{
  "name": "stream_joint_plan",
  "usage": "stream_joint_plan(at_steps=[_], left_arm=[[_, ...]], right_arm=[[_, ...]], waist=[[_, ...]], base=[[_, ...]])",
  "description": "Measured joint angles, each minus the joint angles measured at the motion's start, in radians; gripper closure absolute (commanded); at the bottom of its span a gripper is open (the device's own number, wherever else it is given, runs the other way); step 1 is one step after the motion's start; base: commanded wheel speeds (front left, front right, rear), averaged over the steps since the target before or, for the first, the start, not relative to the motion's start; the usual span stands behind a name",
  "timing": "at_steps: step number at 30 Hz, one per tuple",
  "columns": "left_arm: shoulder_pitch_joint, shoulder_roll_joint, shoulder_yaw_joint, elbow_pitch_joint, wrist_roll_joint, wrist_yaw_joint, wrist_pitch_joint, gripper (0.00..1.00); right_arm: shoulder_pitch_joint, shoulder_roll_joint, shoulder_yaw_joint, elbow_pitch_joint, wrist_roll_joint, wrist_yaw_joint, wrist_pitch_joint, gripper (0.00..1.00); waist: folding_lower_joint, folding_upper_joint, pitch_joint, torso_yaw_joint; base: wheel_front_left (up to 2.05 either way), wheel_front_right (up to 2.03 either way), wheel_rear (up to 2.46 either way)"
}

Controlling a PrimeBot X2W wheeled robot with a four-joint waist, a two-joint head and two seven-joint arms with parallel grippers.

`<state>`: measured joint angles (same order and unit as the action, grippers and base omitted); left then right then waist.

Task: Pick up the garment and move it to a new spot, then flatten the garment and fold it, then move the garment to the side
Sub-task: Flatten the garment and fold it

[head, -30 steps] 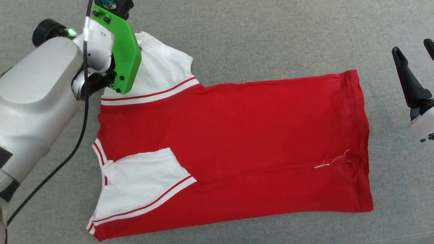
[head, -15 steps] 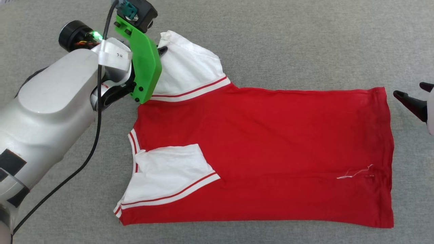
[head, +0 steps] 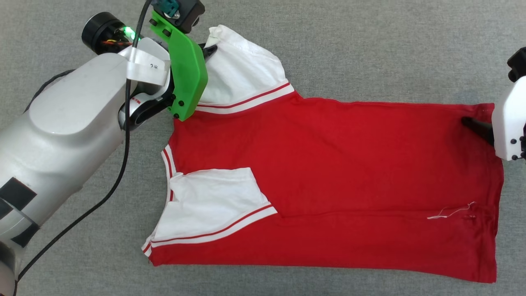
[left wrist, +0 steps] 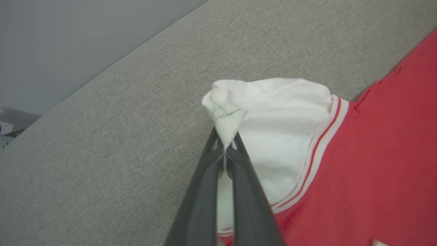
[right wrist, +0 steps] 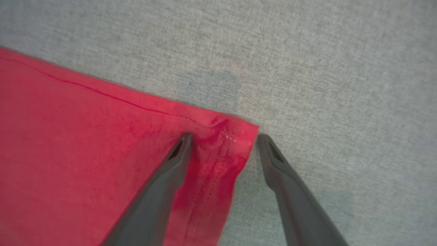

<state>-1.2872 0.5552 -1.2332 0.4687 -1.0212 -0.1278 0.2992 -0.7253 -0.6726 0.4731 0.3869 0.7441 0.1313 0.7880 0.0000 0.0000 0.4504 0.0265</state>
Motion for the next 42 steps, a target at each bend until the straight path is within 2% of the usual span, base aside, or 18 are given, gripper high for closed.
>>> stream_joint_plan(at_steps=[3,4,5,6,7,15,24,35,42], left_arm=[[-0.003,-0.001,-0.001,-0.001,0.000,0.000,-0.004,1.00],[-0.004,-0.001,-0.002,-0.001,0.000,0.000,-0.007,1.00],[-0.005,-0.001,-0.002,-0.001,0.000,0.000,-0.009,1.00],[-0.004,-0.001,-0.004,0.001,0.000,0.000,-0.010,1.00],[-0.004,-0.001,-0.005,0.003,-0.002,0.000,-0.012,1.00],[0.029,-0.002,-0.018,0.013,-0.020,0.000,-0.052,1.00],[0.182,0.025,-0.022,-0.032,-0.039,0.008,-0.155,1.00],[0.443,0.163,-0.030,-0.244,-0.073,0.128,-0.228,1.00],[0.624,0.203,-0.038,-0.324,-0.099,0.189,-0.253,1.00]], right_arm=[[-0.006,-0.007,0.026,0.024,0.032,-0.001,0.000,0.00],[-0.010,-0.011,0.035,0.027,0.042,-0.001,-0.001,0.39],[-0.014,-0.014,0.043,0.029,0.046,-0.001,-0.007,0.59],[-0.015,-0.015,0.049,0.033,0.051,-0.001,-0.023,0.85],[-0.016,-0.016,0.052,0.039,0.058,-0.001,-0.045,1.00],[-0.002,-0.018,0.089,0.040,0.102,0.000,-0.267,1.00],[0.145,-0.057,0.097,-0.030,0.172,0.000,-0.466,1.00],[0.373,-0.105,0.080,-0.118,0.189,0.000,-0.578,1.00],[0.528,-0.098,0.050,-0.151,0.206,0.000,-0.609,1.00]], waist=[[0.0000,0.0000,0.008,0.003],[0.0000,0.0000,0.008,0.004],[0.0000,0.0000,0.008,0.003],[0.0000,0.0000,0.006,0.002],[0.0000,0.0000,0.003,0.000],[0.0001,0.0000,-0.055,-0.006],[0.0000,0.0000,-0.172,-0.005],[0.0000,0.0000,-0.301,-0.003],[0.0000,0.0000,-0.342,0.003]], base=[[0.00,0.00,0.00],[0.00,0.00,0.00],[0.00,0.00,0.00],[0.00,0.00,0.00],[0.00,0.00,0.00],[0.00,0.00,0.00],[0.00,0.00,0.00],[0.00,0.00,0.00],[0.00,0.00,0.00]])
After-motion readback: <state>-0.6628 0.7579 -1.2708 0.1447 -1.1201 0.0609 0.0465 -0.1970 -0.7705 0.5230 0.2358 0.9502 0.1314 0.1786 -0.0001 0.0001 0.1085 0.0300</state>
